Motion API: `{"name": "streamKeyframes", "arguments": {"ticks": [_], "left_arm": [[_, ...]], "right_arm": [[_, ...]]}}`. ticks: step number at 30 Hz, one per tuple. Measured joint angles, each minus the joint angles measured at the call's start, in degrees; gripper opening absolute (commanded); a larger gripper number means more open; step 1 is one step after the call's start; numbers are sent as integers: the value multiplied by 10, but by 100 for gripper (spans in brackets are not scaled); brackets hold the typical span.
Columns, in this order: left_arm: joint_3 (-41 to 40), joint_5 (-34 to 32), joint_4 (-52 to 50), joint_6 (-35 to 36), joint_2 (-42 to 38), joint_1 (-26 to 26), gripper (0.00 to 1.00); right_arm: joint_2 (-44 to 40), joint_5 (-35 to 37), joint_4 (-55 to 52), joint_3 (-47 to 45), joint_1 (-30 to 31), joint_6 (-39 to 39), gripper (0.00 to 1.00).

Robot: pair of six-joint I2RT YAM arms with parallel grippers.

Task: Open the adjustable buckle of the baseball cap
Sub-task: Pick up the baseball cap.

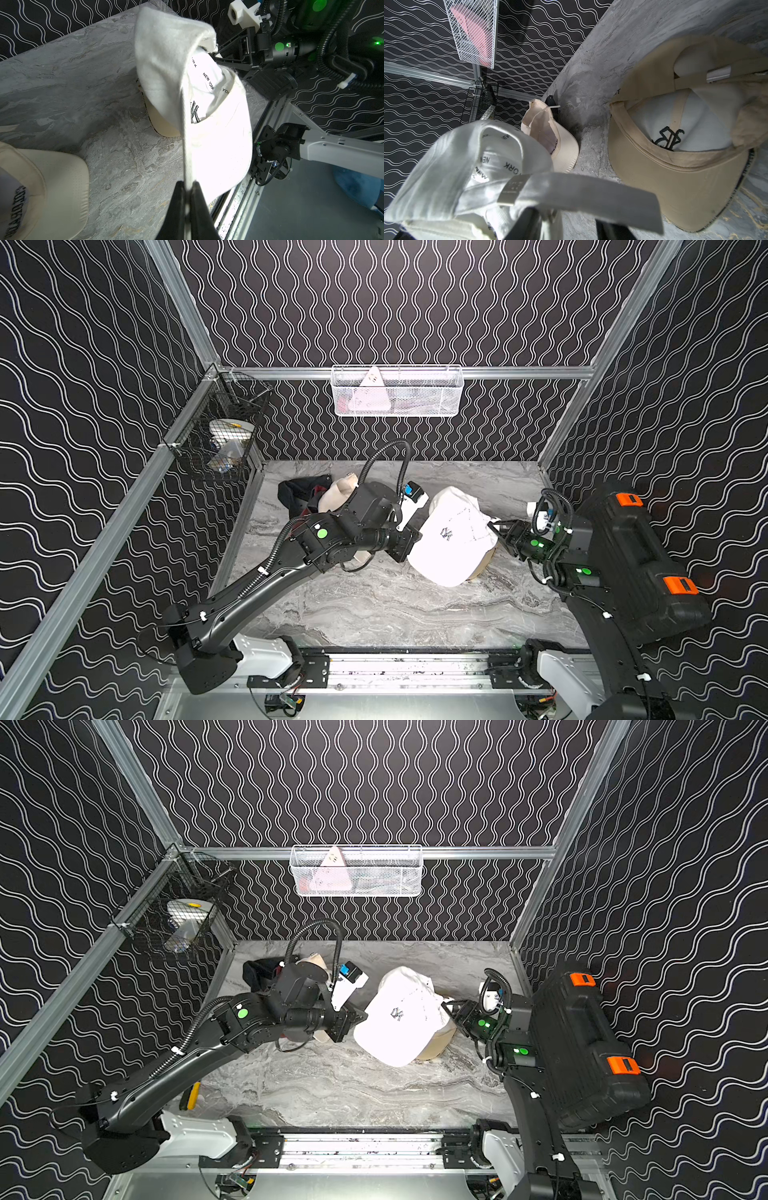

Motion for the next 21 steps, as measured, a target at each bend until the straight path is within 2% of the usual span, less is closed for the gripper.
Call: {"name": "streamKeyframes", "arguments": {"ticks": [2, 6, 9, 18, 21], "left_arm": [[0, 2, -5, 0, -2, 0, 0], [0, 3, -11, 0, -6, 0, 0], [0, 3, -12, 2, -6, 0, 0], [-22, -1, -13, 2, -4, 0, 0], [-23, 2, -14, 2, 3, 0, 5]], "right_arm": [[0, -2, 0, 0, 0, -2, 36], [0, -10, 6, -2, 1, -2, 17], [-3, -17, 13, -5, 1, -2, 9], [-43, -25, 8, -1, 1, -22, 0], [-54, -33, 9, 3, 1, -32, 0]]}}
